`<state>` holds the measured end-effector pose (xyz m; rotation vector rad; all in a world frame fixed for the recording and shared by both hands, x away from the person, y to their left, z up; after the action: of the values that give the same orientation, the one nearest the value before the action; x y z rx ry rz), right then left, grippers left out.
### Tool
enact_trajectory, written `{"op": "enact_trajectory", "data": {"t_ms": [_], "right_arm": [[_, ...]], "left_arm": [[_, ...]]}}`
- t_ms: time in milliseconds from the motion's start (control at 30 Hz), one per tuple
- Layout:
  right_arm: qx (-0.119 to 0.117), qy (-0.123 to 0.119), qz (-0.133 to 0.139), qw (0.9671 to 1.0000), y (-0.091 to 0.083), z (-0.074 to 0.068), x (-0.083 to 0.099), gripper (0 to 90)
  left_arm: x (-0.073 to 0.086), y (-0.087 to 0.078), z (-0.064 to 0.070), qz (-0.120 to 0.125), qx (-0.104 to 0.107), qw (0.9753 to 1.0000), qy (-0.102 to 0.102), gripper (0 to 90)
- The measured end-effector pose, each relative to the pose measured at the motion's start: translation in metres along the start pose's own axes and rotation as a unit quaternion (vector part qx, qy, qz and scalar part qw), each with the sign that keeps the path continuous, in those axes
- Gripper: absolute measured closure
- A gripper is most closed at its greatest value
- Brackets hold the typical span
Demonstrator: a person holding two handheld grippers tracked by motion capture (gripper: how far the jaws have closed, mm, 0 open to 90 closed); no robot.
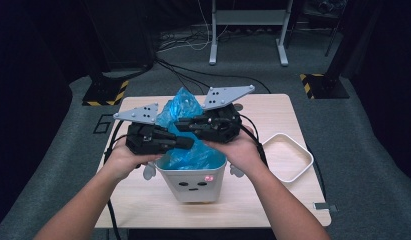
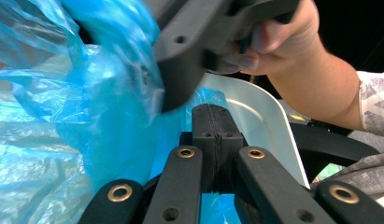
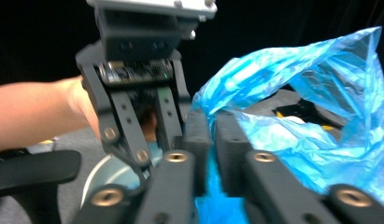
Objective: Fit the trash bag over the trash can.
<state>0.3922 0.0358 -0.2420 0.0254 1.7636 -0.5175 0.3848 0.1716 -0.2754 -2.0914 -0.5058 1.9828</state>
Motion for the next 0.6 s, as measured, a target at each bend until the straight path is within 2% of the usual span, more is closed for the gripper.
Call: {"op": "enact_trajectory", "data": {"t_ms": [67, 133, 167, 233, 433, 600], "right_arm": [[0.005, 0.002, -0.001, 1.0000, -0.003, 0.002, 0.003, 89.7], [0.011, 0.002, -0.001, 0.9999, -0.006, 0.006, 0.006, 89.8], [0.016, 0.003, -0.002, 0.9999, -0.009, 0.007, 0.008, 89.8], [0.023, 0.007, -0.001, 0.9997, -0.014, 0.011, 0.013, 89.9], [0.032, 0.015, 0.004, 0.9994, -0.032, 0.014, 0.027, 89.8], [0.027, 0.012, 0.016, 0.9994, -0.048, 0.006, 0.036, 89.8]], "left_arm": [[0.001, -0.005, 0.000, 0.005, -0.002, 1.0000, -0.003, 81.4], [0.001, -0.011, -0.001, 0.014, -0.010, 0.9998, -0.010, 71.9], [0.001, -0.016, -0.001, 0.020, -0.018, 0.9996, -0.012, 66.1], [-0.001, -0.026, -0.002, 0.037, -0.026, 0.9988, -0.019, 60.9], [-0.006, -0.053, -0.010, 0.049, -0.081, 0.9954, -0.015, 53.4], [-0.002, -0.061, -0.030, 0.043, -0.127, 0.9905, -0.031, 47.4]]}}
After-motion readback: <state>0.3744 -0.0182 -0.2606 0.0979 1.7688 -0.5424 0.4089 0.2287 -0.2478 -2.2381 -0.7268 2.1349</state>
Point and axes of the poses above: each handheld gripper's, and its own axes: y roughly forward along the jaws, x roughly out of its underside, z roughly to its right, the point moved 5 cm from there along y, roughly forward along the jaws, and after that the axes turned 11 degrees about y, right-handed, at the moved point
